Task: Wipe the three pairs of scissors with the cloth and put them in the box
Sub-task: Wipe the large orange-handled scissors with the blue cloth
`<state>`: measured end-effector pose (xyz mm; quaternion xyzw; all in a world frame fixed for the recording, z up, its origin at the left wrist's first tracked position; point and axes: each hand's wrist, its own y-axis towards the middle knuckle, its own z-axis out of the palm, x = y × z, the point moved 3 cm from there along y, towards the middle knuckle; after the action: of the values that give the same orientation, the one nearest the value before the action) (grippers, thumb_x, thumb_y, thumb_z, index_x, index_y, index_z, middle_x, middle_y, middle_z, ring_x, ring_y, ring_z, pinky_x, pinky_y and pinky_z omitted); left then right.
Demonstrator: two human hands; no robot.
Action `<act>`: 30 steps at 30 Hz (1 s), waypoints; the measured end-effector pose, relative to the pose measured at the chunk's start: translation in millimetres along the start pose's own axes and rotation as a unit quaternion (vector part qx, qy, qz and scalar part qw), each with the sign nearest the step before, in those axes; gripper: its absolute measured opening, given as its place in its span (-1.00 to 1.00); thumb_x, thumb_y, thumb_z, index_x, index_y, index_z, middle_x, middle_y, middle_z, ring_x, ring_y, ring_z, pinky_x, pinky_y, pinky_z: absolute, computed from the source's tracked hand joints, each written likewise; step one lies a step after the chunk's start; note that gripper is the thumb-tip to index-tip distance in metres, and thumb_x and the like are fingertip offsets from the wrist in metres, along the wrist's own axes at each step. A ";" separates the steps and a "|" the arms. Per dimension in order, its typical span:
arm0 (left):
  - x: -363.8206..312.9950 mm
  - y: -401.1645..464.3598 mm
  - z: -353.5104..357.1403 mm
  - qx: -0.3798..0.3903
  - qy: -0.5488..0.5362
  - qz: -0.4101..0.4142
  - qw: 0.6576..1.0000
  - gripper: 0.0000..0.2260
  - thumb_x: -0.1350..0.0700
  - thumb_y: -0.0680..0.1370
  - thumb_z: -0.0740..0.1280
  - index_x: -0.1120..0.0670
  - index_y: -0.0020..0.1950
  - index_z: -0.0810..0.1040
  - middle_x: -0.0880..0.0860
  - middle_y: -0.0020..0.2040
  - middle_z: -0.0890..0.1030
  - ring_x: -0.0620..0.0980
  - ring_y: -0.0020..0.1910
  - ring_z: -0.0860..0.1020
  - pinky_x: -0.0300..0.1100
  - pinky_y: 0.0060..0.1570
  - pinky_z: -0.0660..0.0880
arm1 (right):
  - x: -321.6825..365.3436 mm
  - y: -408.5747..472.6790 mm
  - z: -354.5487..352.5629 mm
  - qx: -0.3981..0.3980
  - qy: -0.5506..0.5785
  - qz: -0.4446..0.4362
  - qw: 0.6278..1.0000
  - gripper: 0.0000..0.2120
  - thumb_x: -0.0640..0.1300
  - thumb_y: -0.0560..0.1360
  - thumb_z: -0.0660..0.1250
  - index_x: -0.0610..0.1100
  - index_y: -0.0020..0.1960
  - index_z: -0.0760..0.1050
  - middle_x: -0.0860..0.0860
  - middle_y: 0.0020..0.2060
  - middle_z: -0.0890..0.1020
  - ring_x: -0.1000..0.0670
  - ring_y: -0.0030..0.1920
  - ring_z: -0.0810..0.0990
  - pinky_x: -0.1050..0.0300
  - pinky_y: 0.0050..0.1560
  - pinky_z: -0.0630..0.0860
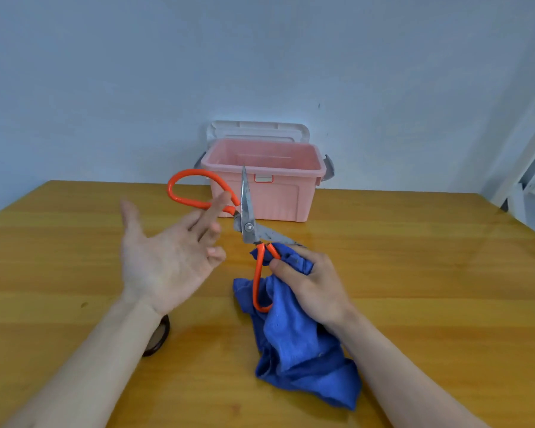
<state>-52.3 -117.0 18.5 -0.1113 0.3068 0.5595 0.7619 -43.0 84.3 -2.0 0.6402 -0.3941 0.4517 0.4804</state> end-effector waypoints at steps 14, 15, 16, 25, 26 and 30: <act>47.0 -0.8 8.7 -0.129 0.518 0.071 0.843 -0.39 0.23 0.60 0.29 -0.15 0.52 0.08 -0.11 0.16 0.62 -0.19 0.09 0.63 -0.28 0.00 0.57 | -1.4 -3.5 14.7 0.030 0.003 0.005 1.000 -0.85 -0.21 0.60 0.32 -0.06 -0.01 0.67 -0.09 -0.29 0.66 0.00 -0.27 0.62 0.11 -0.19 0.56; 45.0 0.0 6.9 -0.139 0.512 0.074 0.844 -0.39 0.24 0.61 0.28 -0.17 0.51 0.08 -0.09 0.14 0.64 -0.19 0.06 0.64 -0.28 -0.04 0.57 | -1.2 -3.6 14.2 0.035 -0.019 0.004 0.999 -0.86 -0.19 0.60 0.32 -0.07 -0.04 0.65 -0.05 -0.32 0.65 0.00 -0.30 0.61 0.11 -0.21 0.56; 42.7 -0.1 8.5 -0.142 0.506 0.074 0.847 -0.42 0.26 0.61 0.26 -0.22 0.45 0.12 -0.08 0.09 0.68 -0.19 0.03 0.65 -0.29 -0.09 0.57 | -2.4 -3.0 12.9 0.038 -0.055 -0.002 0.998 -0.87 -0.15 0.60 0.33 -0.09 -0.06 0.64 -0.07 -0.33 0.66 -0.05 -0.31 0.62 0.03 -0.20 0.59; 22.4 -3.3 5.6 -0.125 0.544 0.053 0.828 -0.47 0.25 0.63 0.23 -0.16 0.50 0.16 -0.01 -0.03 0.70 0.03 -0.12 0.69 -0.26 -0.46 0.44 | 5.6 3.3 -40.5 -0.149 -0.045 -0.008 0.988 -0.74 -0.19 0.62 0.25 -0.03 -0.07 0.71 0.00 -0.22 0.73 -0.01 -0.14 0.71 -0.03 0.01 0.63; 24.0 -3.6 6.5 -0.119 0.561 0.046 0.818 -0.48 0.22 0.64 0.23 -0.17 0.50 0.16 -0.04 -0.03 0.70 -0.04 -0.14 0.68 -0.30 -0.42 0.41 | 6.9 3.6 -44.1 -0.195 -0.001 -0.006 0.981 -0.74 -0.17 0.63 0.24 -0.02 -0.07 0.70 -0.04 -0.25 0.72 -0.05 -0.17 0.71 -0.06 -0.02 0.64; 34.2 -1.8 5.6 -0.101 0.645 0.037 0.757 -0.51 0.14 0.65 0.22 -0.11 0.54 0.17 -0.19 -0.03 0.68 -0.29 -0.04 0.61 -0.37 -0.02 0.42 | 3.3 5.0 -45.2 -0.254 0.096 0.008 0.962 -0.85 -0.08 0.61 0.29 0.02 0.02 0.65 -0.08 -0.12 0.70 -0.13 -0.06 0.68 -0.03 -0.03 0.63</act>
<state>-42.4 -87.9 2.3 -0.5107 0.6710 0.4106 0.3470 -55.9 126.9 8.3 0.4475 -0.4535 0.3996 0.6591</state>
